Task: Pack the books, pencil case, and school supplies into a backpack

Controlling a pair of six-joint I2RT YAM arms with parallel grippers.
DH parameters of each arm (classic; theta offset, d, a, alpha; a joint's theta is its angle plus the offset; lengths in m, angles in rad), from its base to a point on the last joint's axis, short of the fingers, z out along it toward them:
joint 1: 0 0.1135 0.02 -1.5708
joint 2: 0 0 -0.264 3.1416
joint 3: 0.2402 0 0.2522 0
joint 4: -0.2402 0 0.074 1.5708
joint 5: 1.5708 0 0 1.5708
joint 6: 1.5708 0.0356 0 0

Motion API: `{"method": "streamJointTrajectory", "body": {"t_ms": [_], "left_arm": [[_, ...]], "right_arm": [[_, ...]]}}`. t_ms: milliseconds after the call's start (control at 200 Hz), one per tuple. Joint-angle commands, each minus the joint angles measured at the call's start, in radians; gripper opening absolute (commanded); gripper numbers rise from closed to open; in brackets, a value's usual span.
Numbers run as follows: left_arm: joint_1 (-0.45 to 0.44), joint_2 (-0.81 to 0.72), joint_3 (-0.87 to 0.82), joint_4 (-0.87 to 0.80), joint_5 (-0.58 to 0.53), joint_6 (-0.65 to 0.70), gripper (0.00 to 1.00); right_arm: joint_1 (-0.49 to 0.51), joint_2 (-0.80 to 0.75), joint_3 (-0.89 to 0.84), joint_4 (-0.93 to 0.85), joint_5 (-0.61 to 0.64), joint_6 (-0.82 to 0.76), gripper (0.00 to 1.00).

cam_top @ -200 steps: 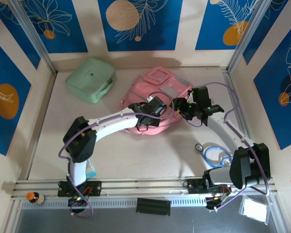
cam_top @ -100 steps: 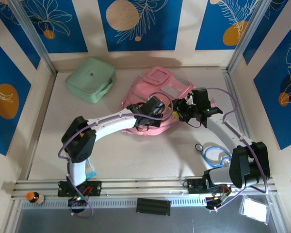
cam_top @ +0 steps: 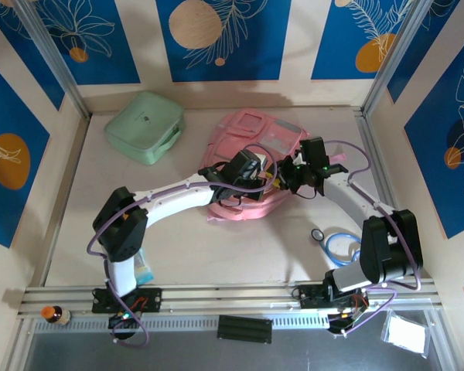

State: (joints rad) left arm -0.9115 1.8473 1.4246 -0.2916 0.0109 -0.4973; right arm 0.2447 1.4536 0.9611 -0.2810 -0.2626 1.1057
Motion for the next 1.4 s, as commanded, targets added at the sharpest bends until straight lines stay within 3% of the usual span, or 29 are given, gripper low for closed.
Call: {"method": "streamJointTrajectory", "body": {"t_ms": [0,185,465,585,725,1050,1140,1295,1395], "left_arm": [[0.0,-0.01,0.007,-0.004,0.019,0.059,0.0],[0.032,-0.047,-0.046,-0.085,-0.047,0.134,0.0],[0.148,-0.116,-0.141,-0.134,-0.052,0.194,0.0],[0.21,-0.134,-0.163,-0.146,-0.03,0.227,0.0],[0.283,-0.148,-0.173,-0.176,0.069,0.328,0.0],[0.369,-0.125,-0.117,-0.214,0.079,0.392,0.0],[0.35,-0.12,-0.115,-0.192,0.141,0.384,0.0],[0.277,-0.121,-0.097,-0.19,0.147,0.39,0.0],[0.228,-0.136,-0.09,-0.181,0.138,0.386,0.0]], "right_arm": [[0.002,0.019,0.04,-0.044,0.009,-0.038,0.17],[-0.02,0.003,0.041,-0.062,0.031,-0.07,0.1],[-0.03,-0.011,0.044,-0.08,0.046,-0.09,0.06],[-0.036,-0.015,0.045,-0.087,0.046,-0.098,0.06],[-0.041,-0.022,0.051,-0.098,0.044,-0.125,0.06],[-0.09,-0.024,0.038,-0.112,0.101,-0.188,0.07],[-0.104,-0.026,0.022,-0.092,0.095,-0.176,0.14],[-0.094,-0.082,-0.021,-0.068,0.085,-0.094,0.39],[-0.075,-0.149,-0.066,-0.068,0.127,-0.024,0.46]]}}
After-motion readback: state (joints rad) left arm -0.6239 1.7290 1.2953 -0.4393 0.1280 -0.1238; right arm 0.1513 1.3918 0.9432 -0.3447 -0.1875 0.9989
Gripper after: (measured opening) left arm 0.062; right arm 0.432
